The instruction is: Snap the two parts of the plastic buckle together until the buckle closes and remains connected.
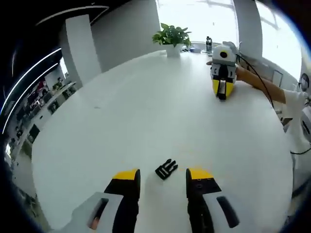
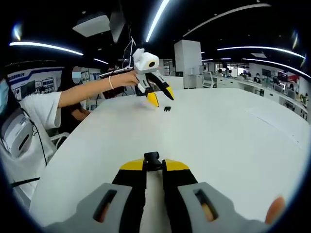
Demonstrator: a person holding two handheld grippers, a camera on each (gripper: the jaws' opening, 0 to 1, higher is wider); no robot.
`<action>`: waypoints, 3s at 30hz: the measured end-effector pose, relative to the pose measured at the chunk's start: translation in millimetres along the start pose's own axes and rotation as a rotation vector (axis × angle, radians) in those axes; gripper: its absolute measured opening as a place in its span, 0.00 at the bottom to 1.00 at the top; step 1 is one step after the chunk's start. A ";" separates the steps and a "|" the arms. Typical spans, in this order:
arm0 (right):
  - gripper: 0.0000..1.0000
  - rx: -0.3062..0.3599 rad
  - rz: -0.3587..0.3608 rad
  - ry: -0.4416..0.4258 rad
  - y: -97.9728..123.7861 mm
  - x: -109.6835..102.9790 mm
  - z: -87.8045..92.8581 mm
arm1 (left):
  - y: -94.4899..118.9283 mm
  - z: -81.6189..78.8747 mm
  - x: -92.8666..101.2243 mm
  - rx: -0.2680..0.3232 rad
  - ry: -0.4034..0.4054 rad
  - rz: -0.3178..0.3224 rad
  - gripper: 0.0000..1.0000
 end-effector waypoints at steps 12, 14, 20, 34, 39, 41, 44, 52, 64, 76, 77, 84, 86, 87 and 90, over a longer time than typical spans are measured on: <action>0.12 0.078 -0.020 -0.024 4.0 -5.0 -7.2 | -21.6 -10.5 -10.2 -0.265 -0.095 0.180 0.29; 0.12 0.088 -0.020 -0.031 4.6 -4.6 -7.6 | -19.7 -8.3 -14.2 -0.282 -0.061 0.193 0.29; 0.12 0.112 -0.025 -0.049 3.3 -1.7 -9.2 | -17.7 -0.6 -12.8 -0.257 0.018 0.236 0.26; 0.12 0.114 -0.025 -0.050 1.5 -0.4 -9.4 | -15.5 -4.6 10.6 -0.216 0.030 0.271 0.00; 0.12 0.113 -0.022 -0.054 2.5 -0.1 -8.1 | -15.0 -5.1 14.5 -0.218 0.049 0.295 0.00; 0.12 0.111 -0.019 -0.056 2.7 0.4 -7.4 | -15.1 -6.1 16.9 -0.225 0.043 0.296 0.00; 0.12 0.110 -0.018 -0.058 2.5 0.9 -7.1 | -16.8 -12.9 27.0 -0.247 -0.010 0.324 0.01; 0.12 0.112 -0.012 -0.059 4.5 0.1 -7.7 | -22.8 -44.9 47.6 -0.254 -0.076 0.329 0.13; 0.12 0.125 -0.001 -0.070 7.7 0.1 -8.1 | -31.0 -95.9 93.1 -0.265 -0.074 0.471 0.10; 0.12 0.141 -0.014 -0.073 7.9 -2.9 -11.7 | -37.5 -123.9 123.1 -0.017 0.101 0.494 0.27; 0.12 0.140 -0.016 -0.073 7.5 -3.1 -11.7 | -37.4 -120.5 124.8 -0.015 0.107 0.502 0.28; 0.12 0.142 -0.023 -0.066 7.6 -8.5 -12.4 | -41.9 -102.0 123.0 -0.078 0.107 0.412 0.44; 0.12 0.145 -0.024 -0.058 8.0 -10.2 -13.4 | -42.8 -102.2 123.5 -0.072 0.111 0.395 0.52; 0.12 0.146 -0.026 -0.056 7.9 -10.4 -13.5 | -43.4 -102.6 124.0 -0.072 0.110 0.386 0.51; 0.12 0.144 -0.026 -0.057 8.1 -9.3 -12.4 | -45.9 -102.3 126.1 -0.085 0.051 0.344 0.47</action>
Point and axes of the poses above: the point that each gripper's makers call its tool centre point, and the gripper's own axes: y roughly backward along the fingers, x roughly to its right, z roughly out of its underside, the point moved 4 cm from there along y, roughly backward along the fingers, and after that the axes turned 13 degrees about -y, right-handed, at the moved point
